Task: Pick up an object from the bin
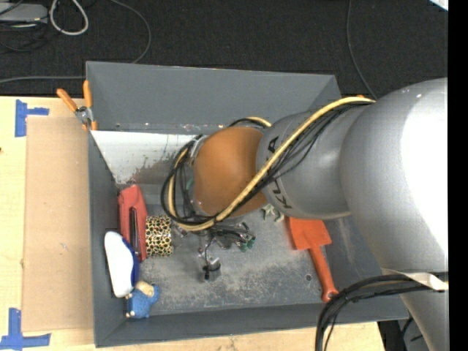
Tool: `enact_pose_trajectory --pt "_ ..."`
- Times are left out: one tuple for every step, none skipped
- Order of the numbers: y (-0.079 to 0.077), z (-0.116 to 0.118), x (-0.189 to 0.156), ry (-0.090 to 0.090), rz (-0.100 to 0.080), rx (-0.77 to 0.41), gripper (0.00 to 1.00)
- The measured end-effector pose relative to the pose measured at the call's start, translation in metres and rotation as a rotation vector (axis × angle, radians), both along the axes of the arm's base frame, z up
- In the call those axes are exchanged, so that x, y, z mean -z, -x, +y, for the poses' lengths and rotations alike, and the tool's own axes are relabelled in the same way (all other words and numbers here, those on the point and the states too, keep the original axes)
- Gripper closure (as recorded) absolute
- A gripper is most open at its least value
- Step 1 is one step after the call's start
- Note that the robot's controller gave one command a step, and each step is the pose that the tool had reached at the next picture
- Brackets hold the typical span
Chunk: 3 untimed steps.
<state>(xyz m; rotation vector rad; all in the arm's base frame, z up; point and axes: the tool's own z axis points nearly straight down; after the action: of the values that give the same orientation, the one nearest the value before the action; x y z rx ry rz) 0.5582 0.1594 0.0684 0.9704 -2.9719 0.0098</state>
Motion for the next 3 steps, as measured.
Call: enact_pose_trajectory --pt "-0.0025 0.0049 -0.0017 -0.005 -0.006 0.001 1.0" --pt "-0.0009 0.0027 0.0 0.001 0.001 0.002 0.0" --pt "-0.001 0.0028 -0.0001 0.0 0.001 0.003 0.0"
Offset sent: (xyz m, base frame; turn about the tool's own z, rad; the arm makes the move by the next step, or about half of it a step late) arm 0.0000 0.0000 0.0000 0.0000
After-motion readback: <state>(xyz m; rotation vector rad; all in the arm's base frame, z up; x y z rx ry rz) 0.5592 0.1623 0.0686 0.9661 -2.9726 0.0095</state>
